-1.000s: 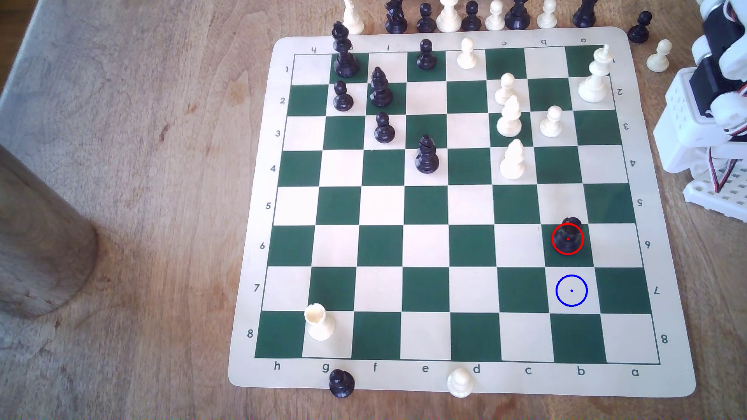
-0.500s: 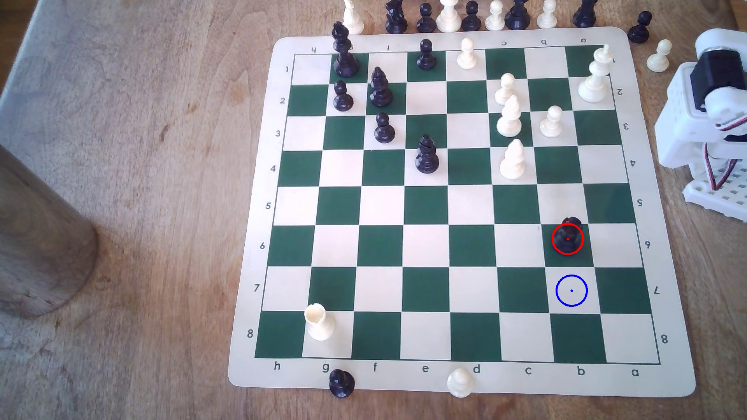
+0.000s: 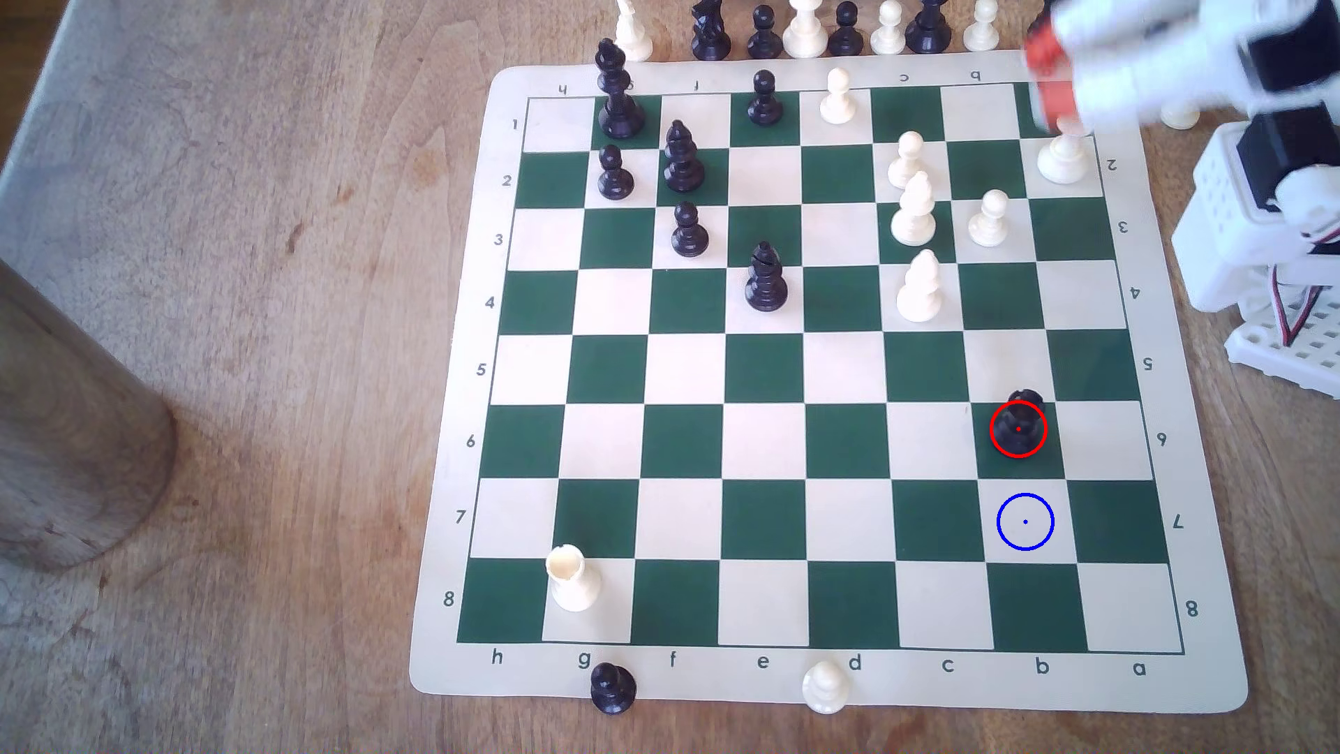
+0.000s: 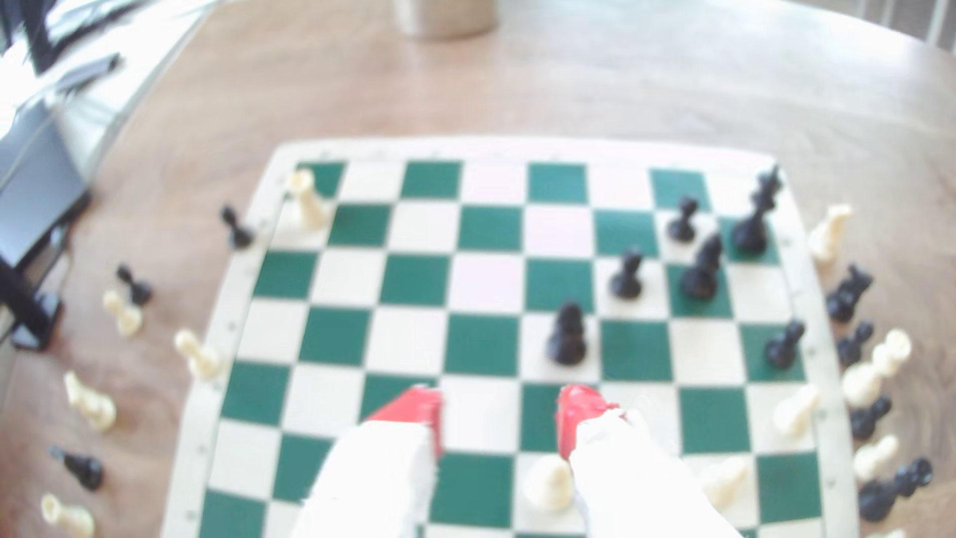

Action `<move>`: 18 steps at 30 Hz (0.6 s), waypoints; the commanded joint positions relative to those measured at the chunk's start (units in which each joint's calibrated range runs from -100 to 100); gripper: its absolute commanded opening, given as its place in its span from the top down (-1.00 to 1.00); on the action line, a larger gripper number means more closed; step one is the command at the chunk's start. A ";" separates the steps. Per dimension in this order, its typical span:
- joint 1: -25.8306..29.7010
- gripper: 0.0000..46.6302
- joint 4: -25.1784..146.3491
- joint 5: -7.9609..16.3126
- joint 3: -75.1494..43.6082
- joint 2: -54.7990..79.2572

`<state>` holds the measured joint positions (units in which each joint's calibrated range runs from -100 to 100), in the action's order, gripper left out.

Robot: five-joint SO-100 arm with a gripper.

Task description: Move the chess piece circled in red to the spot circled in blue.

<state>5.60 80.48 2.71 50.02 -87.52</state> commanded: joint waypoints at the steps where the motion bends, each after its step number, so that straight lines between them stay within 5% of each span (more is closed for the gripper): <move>1: 6.48 -0.10 3.63 1.42 -1.16 3.64; 18: 15.47 0.02 6.09 4.64 14.71 9.33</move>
<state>18.95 87.73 6.37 64.30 -81.90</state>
